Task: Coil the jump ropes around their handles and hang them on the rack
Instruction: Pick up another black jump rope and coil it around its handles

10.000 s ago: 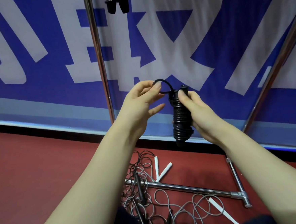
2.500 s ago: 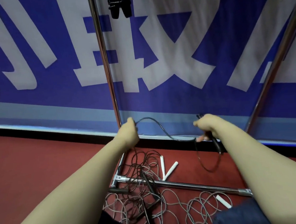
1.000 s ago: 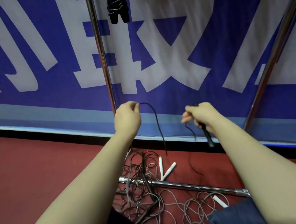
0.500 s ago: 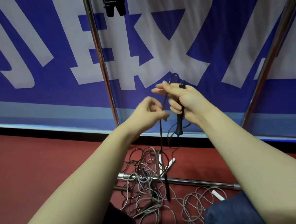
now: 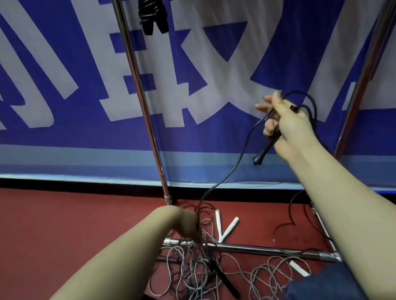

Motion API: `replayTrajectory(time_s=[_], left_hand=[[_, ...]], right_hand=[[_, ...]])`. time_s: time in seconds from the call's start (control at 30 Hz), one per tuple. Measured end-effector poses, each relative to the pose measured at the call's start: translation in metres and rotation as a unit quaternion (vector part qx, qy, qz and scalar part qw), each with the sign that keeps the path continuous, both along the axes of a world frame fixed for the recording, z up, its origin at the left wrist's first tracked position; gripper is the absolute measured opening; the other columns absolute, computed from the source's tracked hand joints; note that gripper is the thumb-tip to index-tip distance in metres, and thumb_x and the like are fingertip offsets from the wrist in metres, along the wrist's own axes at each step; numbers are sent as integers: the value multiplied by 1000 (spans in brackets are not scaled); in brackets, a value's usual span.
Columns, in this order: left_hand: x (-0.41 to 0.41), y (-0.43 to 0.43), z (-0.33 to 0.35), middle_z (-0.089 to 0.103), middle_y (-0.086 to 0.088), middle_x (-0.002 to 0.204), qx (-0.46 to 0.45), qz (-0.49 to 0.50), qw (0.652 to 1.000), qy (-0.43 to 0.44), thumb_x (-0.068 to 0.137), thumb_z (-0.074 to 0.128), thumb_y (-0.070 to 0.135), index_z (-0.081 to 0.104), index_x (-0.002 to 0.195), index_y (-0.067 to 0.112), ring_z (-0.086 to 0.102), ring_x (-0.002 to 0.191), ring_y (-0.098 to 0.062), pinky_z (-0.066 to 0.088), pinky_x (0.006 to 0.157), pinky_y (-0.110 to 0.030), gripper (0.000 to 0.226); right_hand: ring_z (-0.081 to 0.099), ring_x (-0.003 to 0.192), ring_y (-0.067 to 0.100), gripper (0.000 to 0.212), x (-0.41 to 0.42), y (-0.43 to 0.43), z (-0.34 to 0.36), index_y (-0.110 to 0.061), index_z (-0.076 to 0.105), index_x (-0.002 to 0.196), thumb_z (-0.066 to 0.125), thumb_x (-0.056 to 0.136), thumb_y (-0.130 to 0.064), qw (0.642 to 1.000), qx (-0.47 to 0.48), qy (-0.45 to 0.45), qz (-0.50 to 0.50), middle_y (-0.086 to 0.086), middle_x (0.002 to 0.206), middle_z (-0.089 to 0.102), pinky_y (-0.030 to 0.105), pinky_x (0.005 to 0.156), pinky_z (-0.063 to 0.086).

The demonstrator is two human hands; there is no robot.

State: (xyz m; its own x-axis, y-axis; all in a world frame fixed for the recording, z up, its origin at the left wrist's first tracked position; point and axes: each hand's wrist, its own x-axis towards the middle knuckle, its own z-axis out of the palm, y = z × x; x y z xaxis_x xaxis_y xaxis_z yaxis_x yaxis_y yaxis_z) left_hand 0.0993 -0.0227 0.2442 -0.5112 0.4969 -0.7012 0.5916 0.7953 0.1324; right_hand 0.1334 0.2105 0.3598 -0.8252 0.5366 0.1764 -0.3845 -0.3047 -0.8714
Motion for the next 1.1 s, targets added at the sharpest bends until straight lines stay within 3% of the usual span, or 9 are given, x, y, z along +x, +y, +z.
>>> replayTrajectory(time_s=[0.13,0.23,0.43,0.63,0.8,0.87,0.97,1.03,1.1], left_hand=[[-11,-1,18,64,-1,79,255,123,957,-57,104,45,31,70,93,6,57,74,-10,44,74,-21,37],[-8,7,34,70,-13,73,447,277,843,-116,105,43,23,52,90,7,66,67,-22,55,72,-35,24],[2,29,75,70,-12,63,659,397,622,-146,100,56,22,48,92,2,71,58,-22,58,52,-28,23],[-8,17,91,70,-7,63,738,423,509,-131,98,59,21,55,88,-2,73,65,-20,56,51,-25,25],[-20,14,89,69,-15,82,773,467,399,-161,102,52,26,54,95,-2,74,78,-23,60,62,-29,29],[-22,11,85,69,-15,98,725,489,450,-179,100,52,31,59,97,4,70,92,-26,60,72,-34,28],[-14,1,77,72,-5,104,604,381,660,-234,76,59,23,66,94,15,64,106,-22,51,89,-39,21],[-8,-2,71,72,-1,108,514,249,764,-300,68,61,17,64,105,17,61,110,-16,42,103,-39,36],[-6,-1,64,72,0,109,443,162,817,-332,76,66,16,65,107,18,60,111,-15,38,106,-35,32]], right_hand=[[31,30,7,58,-5,3,-19,-2,56,92,40,98,-58,960,85,-266,30,16,87,72,16,36,29],[31,30,7,74,-2,-2,-33,14,59,102,38,99,-57,892,144,-386,185,25,78,71,16,32,27],[35,36,7,33,10,-25,-37,-4,63,106,48,101,-33,853,248,-289,357,16,108,72,19,40,29],[29,39,5,42,17,-39,-39,-9,59,125,48,95,-37,802,273,-233,478,5,127,66,17,39,22],[48,41,10,21,10,-47,-50,-10,69,100,59,97,-28,749,465,-274,384,12,99,74,19,39,33],[50,38,10,20,6,-47,-47,-5,64,90,57,99,-21,818,405,-254,322,19,90,74,18,36,30],[43,34,10,21,5,-46,-27,-4,60,85,55,99,-19,914,269,-183,243,21,85,73,18,34,27],[39,32,9,21,6,-48,-12,-4,59,84,55,99,-19,942,211,-138,219,20,84,73,17,34,27],[36,31,8,20,7,-50,-1,-6,56,84,54,99,-18,959,160,-107,210,19,83,74,17,33,26]])
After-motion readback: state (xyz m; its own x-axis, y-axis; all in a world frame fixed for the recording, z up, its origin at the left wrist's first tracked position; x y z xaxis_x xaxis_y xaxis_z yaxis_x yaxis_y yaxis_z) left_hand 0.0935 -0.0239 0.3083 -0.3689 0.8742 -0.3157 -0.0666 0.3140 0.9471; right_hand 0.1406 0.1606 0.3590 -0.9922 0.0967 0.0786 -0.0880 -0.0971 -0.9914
